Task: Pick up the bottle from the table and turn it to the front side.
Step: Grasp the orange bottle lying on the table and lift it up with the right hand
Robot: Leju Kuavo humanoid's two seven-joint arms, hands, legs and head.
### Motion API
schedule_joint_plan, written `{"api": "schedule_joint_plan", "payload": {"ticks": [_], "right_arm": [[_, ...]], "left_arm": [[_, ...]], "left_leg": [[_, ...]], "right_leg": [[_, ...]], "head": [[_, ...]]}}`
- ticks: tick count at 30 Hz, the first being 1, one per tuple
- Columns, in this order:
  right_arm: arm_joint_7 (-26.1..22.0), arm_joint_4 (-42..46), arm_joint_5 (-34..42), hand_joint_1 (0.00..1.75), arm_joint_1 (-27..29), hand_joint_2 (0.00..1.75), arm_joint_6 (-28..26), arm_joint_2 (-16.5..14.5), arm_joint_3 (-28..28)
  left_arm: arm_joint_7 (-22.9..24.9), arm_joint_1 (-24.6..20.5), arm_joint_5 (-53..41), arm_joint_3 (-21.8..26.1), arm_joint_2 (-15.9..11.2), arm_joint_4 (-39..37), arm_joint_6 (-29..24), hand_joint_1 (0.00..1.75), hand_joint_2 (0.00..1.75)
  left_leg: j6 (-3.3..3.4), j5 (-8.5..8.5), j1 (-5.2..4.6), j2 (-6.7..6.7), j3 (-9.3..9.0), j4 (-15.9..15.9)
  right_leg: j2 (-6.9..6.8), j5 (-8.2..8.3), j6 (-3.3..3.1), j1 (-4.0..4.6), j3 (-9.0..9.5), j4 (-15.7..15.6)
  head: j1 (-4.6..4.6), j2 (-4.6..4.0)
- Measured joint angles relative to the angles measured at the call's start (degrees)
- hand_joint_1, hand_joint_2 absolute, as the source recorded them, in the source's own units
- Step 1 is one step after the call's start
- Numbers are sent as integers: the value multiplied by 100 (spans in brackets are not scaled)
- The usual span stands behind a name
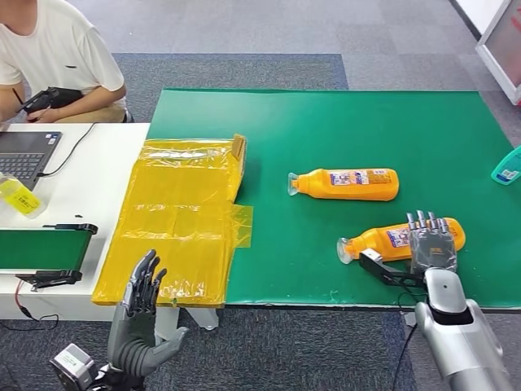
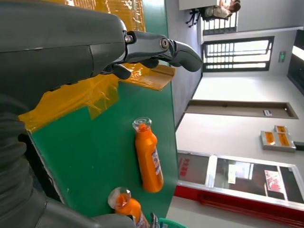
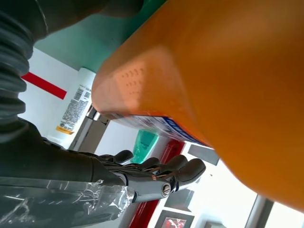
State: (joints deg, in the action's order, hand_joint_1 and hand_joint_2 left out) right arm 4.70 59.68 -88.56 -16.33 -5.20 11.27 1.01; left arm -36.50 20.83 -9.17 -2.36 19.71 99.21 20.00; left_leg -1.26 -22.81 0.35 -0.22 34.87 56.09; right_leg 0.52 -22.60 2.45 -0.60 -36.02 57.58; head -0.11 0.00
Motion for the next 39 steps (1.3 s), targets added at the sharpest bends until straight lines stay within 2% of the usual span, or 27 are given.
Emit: {"api": "schedule_joint_plan", "payload": {"ticks": [6, 10, 12, 16, 18, 27, 31, 35, 36, 39], "right_arm": [[130, -152, -1, 0, -98, 175, 113, 131, -22], [244, -725, 4, 0, -449, 175, 229, 366, -217], [13, -1102, 119, 0, -659, 175, 215, 457, -276], [-798, -1667, 692, 0, -933, 175, 206, 573, -193], [-967, -1849, 843, 0, -1014, 175, 214, 612, -158], [-1061, -2244, 934, 0, -1237, 175, 311, 630, -171], [-1190, -2665, 1123, 0, -1467, 175, 319, 626, -288], [-1243, -2771, 1203, 1, -1539, 175, 322, 626, -374], [-1247, -2783, 1209, 20, -1547, 175, 323, 626, -389], [-1257, -2811, 1229, 150, -1558, 175, 322, 626, -424]], "left_arm": [[-16, 0, -115, -4, -2, 0, -2, 0, 175], [-46, -10, -131, -49, -20, -1, -17, 0, 175], [-67, -29, -91, -92, -37, -8, -24, 0, 175], [-146, -91, -71, -182, -87, -56, -88, 0, 175], [-205, -113, -137, -228, -117, -85, -151, 0, 175], [-326, -179, -351, -471, -247, -175, -291, 0, 175], [-334, -216, -216, -770, -488, -323, -530, 0, 175], [-334, -221, -156, -863, -588, -376, -559, 0, 175], [-334, -222, -156, -872, -602, -386, -560, 0, 175], [-334, -225, -156, -889, -635, -407, -561, 0, 175]], "left_leg": [[2, -1, 0, 0, -6, 1], [6, -3, 0, 0, -26, 1], [10, -6, 1, 1, -45, 1], [18, -25, 7, 2, -102, 0], [22, -33, 9, 2, -127, 0], [37, -50, 13, 2, -178, 0], [53, -75, 14, 2, -235, 0], [61, -81, 14, 3, -242, 0], [63, -83, 14, 3, -244, 0], [66, -89, 14, 3, -250, 0]], "right_leg": [[0, 0, 1, 0, 6, -1], [1, 1, 4, 1, 29, -10], [1, 1, 6, 2, 48, -21], [3, -7, 13, 13, 110, -42], [4, -13, 18, 15, 137, -47], [5, -24, 31, 16, 181, -65], [5, -44, 35, 19, 241, -90], [5, -43, 41, 19, 252, -101], [5, -44, 41, 19, 254, -102], [5, -46, 43, 19, 261, -105]], "head": [[-1, 0], [0, 0], [-1, 0], [-2, 0], [-1, 0], [0, 0], [-1, 0], [0, 0], [0, 0], [-1, 0]]}}
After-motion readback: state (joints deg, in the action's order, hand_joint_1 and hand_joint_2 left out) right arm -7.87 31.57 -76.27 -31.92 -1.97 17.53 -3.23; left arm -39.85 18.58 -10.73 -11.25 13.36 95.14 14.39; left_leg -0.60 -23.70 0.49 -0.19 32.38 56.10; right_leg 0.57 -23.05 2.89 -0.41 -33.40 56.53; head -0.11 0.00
